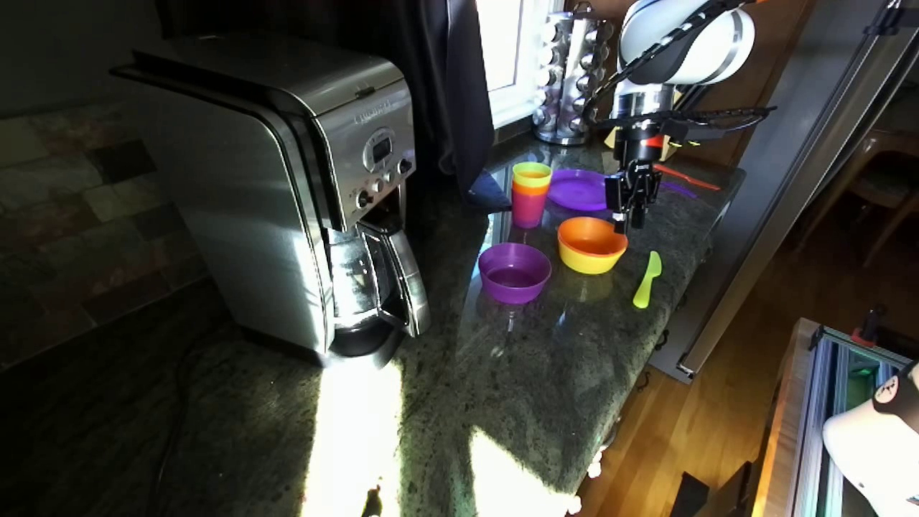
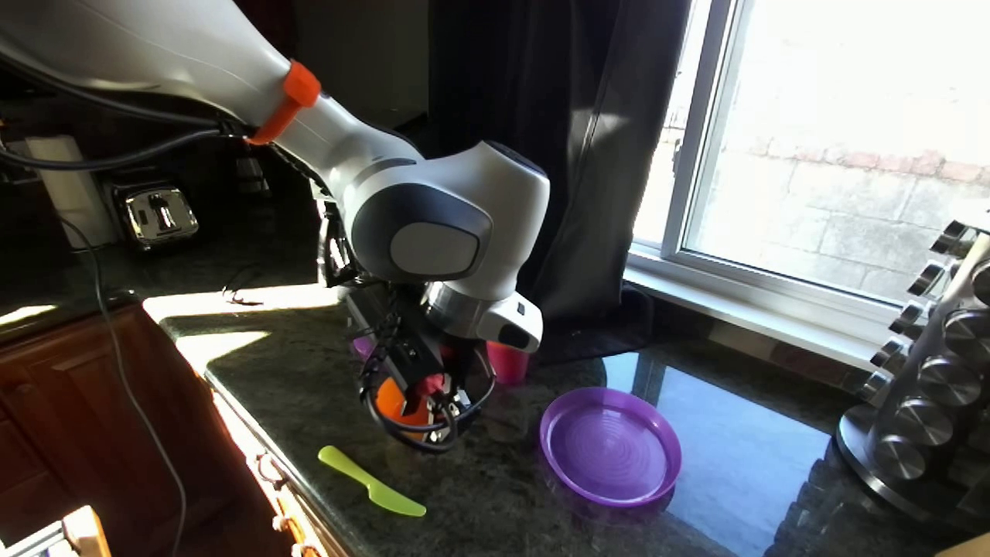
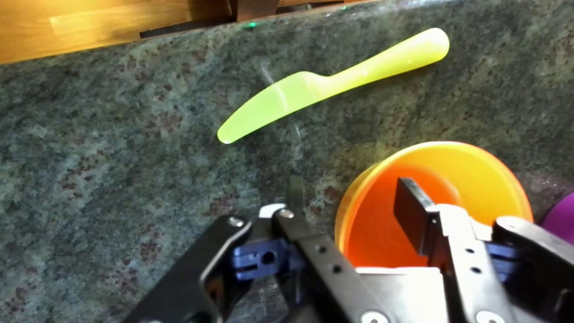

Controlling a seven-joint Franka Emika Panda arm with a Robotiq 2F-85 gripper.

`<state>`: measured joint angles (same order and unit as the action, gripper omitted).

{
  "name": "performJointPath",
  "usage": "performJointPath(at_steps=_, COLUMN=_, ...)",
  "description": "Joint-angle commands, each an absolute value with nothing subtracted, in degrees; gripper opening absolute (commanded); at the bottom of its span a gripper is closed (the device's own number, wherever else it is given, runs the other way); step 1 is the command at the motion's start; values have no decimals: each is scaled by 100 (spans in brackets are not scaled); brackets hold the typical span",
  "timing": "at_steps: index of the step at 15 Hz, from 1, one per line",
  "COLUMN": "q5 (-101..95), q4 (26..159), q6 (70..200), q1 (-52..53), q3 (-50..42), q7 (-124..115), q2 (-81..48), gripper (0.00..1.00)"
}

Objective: Unstack the stacked bowls

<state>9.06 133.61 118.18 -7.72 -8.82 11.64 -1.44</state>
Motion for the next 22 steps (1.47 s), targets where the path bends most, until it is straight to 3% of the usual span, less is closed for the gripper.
performJointPath(at_steps=1, q5=844, q4=13332, q6=11932, q1=-783, q3=-841, q7=1031, q2=-232, gripper=55)
performJointPath(at_steps=6, q5=843, q4=13302, q6=11932, q1=-778, q3=-825, q7=991, q2=-273, gripper=47)
performJointPath(at_steps=10, q5=837, q4=13283, q6=11937, q1=-770, q3=-809, q7=960, q2=-293, gripper=31)
performJointPath(at_steps=11, q5=833, q4=13273, q6=11933, q1=-769, q3=-805, q7=951, q2=-301, gripper=32)
performJointPath(at_steps=12, q5=829, q4=13263, q6=11934, q1=-768, q3=-801, q7=937, q2=-314, gripper=25)
performJointPath(at_steps=14, q5=824, q4=13231, q6=11926, q1=-766, q3=-790, q7=908, q2=-347, gripper=22)
performJointPath(at_steps=15, q5=817, q4=13216, q6=11930, q1=-764, q3=-785, q7=888, q2=-365, gripper=13)
performJointPath(at_steps=16, q5=814, q4=13206, q6=11932, q1=-763, q3=-779, q7=880, q2=-375, gripper=18)
performJointPath(at_steps=17, q5=816, q4=13195, q6=11930, q1=-762, q3=-773, q7=877, q2=-386, gripper=16)
performJointPath(at_steps=20, q5=819, q4=13157, q6=11925, q1=-759, q3=-759, q7=866, q2=-422, gripper=0)
performJointPath(at_steps=22, q5=820, q4=13142, q6=11916, q1=-761, q3=-754, q7=859, q2=-430, gripper=0)
